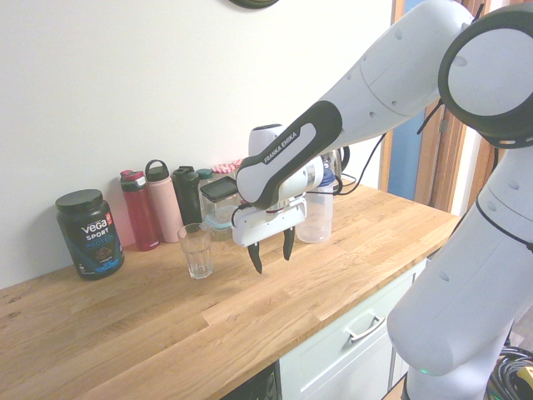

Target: Pour me some water

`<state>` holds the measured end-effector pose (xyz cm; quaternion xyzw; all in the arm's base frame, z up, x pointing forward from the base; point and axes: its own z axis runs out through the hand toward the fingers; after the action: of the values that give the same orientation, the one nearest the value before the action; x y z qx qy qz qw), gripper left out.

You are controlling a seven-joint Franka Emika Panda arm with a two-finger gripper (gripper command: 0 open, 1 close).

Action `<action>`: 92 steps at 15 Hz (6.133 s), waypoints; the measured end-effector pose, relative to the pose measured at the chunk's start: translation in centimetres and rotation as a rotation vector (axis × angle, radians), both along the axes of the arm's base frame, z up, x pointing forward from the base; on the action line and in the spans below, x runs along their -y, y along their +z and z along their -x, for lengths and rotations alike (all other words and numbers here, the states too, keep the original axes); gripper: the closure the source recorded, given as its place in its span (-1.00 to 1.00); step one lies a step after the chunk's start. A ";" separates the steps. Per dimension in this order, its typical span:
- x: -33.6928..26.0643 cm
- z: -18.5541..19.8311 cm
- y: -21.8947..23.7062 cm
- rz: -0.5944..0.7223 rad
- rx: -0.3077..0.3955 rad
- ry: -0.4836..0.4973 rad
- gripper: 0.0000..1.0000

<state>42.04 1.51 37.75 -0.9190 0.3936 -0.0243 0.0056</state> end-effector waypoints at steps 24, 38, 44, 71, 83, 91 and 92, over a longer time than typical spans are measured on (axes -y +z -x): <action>17.9 6.9 8.7 0.138 0.443 -0.316 -1.00; 19.2 0.1 7.8 0.106 0.401 -0.263 1.00; 19.1 0.2 7.6 0.104 0.397 -0.261 1.00; 3.1 -1.8 20.6 0.080 0.205 0.590 1.00; -4.8 -10.2 17.5 0.512 -0.250 1.036 1.00; -10.0 -13.4 15.1 0.664 -0.372 1.136 1.00; -10.2 -13.8 14.8 0.674 -0.383 1.139 1.00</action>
<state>55.84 11.75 52.53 -0.9223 -0.1857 0.0240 -0.3382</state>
